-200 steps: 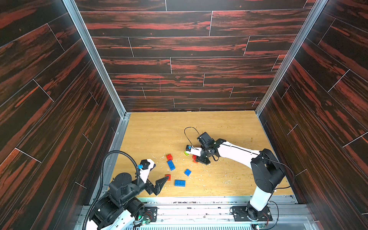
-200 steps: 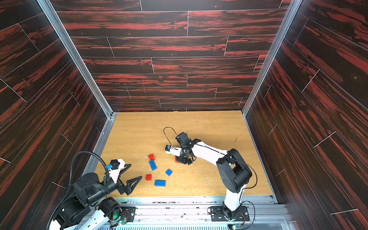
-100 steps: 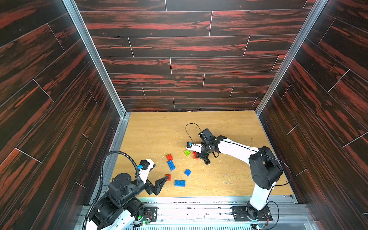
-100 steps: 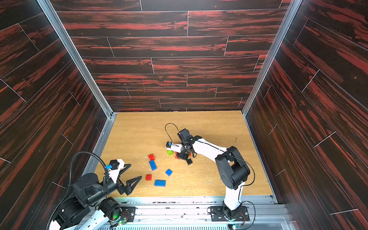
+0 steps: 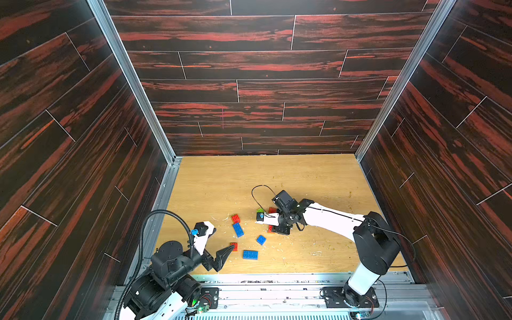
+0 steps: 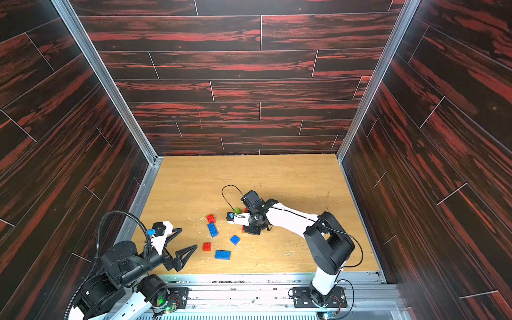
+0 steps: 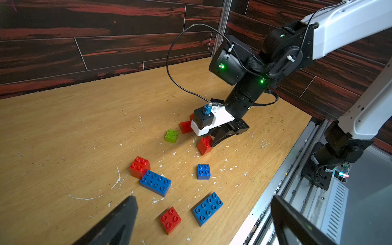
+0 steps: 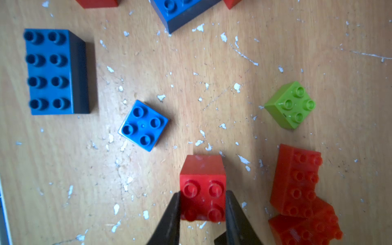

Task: Assemble the letter f with lego
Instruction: Adjust the lego brick at the center of the board, then place the lego brick at the center of the board.

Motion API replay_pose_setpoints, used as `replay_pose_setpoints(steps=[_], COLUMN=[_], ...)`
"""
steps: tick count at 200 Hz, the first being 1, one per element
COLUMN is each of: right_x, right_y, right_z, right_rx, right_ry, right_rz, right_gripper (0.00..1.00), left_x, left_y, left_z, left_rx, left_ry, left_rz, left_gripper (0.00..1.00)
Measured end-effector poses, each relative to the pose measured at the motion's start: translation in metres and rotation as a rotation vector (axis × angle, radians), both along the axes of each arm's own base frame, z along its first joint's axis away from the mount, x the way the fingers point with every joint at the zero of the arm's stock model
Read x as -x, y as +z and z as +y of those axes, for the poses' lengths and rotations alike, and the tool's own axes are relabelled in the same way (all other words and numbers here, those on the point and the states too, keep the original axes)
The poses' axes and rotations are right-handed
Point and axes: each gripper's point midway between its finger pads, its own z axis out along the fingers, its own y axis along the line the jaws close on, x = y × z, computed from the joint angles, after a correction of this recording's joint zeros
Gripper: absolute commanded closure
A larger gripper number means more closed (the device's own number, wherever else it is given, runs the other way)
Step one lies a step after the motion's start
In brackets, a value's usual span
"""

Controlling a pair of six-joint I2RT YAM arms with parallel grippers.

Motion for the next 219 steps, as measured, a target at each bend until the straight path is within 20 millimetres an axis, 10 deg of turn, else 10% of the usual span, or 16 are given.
replay_pose_setpoints(steps=[219], right_x=[0.016], right_y=[-0.001], right_z=[0.003], right_rx=[0.019], right_ry=[0.093], right_rz=[0.085], right_gripper=[0.66], left_x=[0.000], left_y=[0.000], left_z=[0.000], left_rx=[0.000], left_ry=[-0.003], left_rz=[0.000], left_gripper=[0.00])
